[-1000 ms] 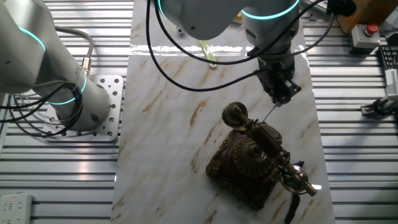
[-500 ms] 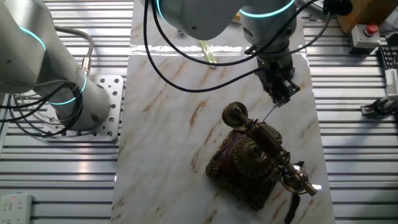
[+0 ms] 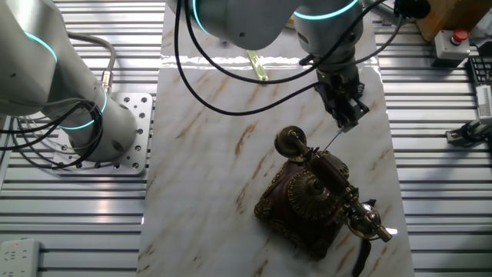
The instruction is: Dial a number on an old rotary phone
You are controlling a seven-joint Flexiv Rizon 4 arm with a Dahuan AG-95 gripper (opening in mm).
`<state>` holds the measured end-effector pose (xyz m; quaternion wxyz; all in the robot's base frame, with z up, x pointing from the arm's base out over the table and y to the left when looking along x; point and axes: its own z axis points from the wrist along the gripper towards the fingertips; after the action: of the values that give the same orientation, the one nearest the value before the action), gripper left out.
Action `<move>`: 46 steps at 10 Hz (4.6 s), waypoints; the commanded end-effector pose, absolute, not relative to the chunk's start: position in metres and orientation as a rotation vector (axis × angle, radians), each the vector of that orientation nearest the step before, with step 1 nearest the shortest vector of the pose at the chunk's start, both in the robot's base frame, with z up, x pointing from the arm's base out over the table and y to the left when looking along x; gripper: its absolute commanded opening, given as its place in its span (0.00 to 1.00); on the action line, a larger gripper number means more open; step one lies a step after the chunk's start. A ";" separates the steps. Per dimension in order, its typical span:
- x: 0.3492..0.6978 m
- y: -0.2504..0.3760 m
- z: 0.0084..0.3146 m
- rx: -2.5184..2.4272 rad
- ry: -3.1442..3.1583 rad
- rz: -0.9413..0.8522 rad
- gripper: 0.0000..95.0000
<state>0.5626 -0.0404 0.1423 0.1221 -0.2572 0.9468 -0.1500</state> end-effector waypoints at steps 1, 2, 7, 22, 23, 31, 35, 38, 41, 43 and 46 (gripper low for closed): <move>0.564 -0.041 0.141 -0.729 2.763 -0.465 0.00; 0.564 -0.041 0.140 -0.722 2.762 -0.465 0.00; 0.567 -0.040 0.139 -0.676 2.759 -0.491 0.00; 0.574 -0.042 0.132 -0.547 2.711 -0.551 0.00; 0.575 -0.042 0.133 -0.535 2.718 -0.555 0.00; 0.577 -0.042 0.130 -0.440 2.731 -0.592 0.00; 0.577 -0.042 0.130 -0.384 2.735 -0.611 0.00; 0.578 -0.042 0.128 -0.344 2.725 -0.632 0.00; 0.579 -0.043 0.123 -0.331 2.710 -0.644 0.00; 0.583 -0.040 0.123 -0.315 2.714 -0.643 0.00; 0.583 -0.041 0.118 -0.313 2.704 -0.650 0.00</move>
<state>0.5827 -0.0395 0.1194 0.1669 -0.1103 0.9522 -0.2310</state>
